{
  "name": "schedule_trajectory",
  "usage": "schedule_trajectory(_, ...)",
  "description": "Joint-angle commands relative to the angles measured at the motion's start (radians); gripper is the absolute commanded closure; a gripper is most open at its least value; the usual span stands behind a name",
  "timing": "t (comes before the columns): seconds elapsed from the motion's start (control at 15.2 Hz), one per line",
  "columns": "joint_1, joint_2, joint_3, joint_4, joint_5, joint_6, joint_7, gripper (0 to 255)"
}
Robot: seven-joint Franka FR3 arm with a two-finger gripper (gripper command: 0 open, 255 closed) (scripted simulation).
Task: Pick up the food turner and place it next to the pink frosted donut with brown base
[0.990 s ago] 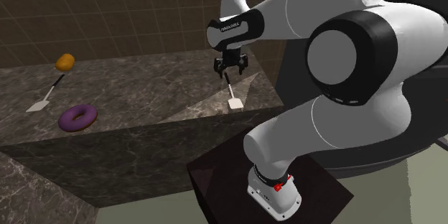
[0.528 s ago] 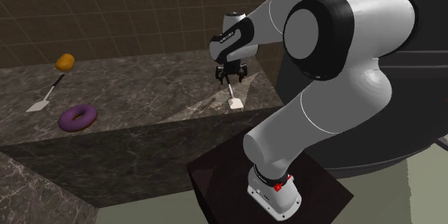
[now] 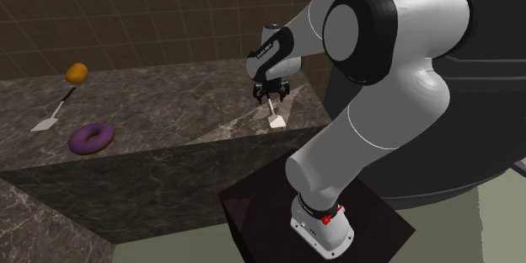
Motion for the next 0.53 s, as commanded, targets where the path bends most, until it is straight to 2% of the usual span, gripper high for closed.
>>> schedule_trajectory(0.0,0.0,0.002,-0.001,0.0,0.0,0.002,-0.001,0)
schedule_trajectory(0.2,0.0,0.001,0.0,0.0,0.0,0.001,-0.001,0)
schedule_trajectory(0.26,0.0,0.001,0.0,0.0,0.0,0.001,-0.001,255)
schedule_trajectory(0.46,0.0,0.001,0.0,0.0,0.0,0.001,-0.001,255)
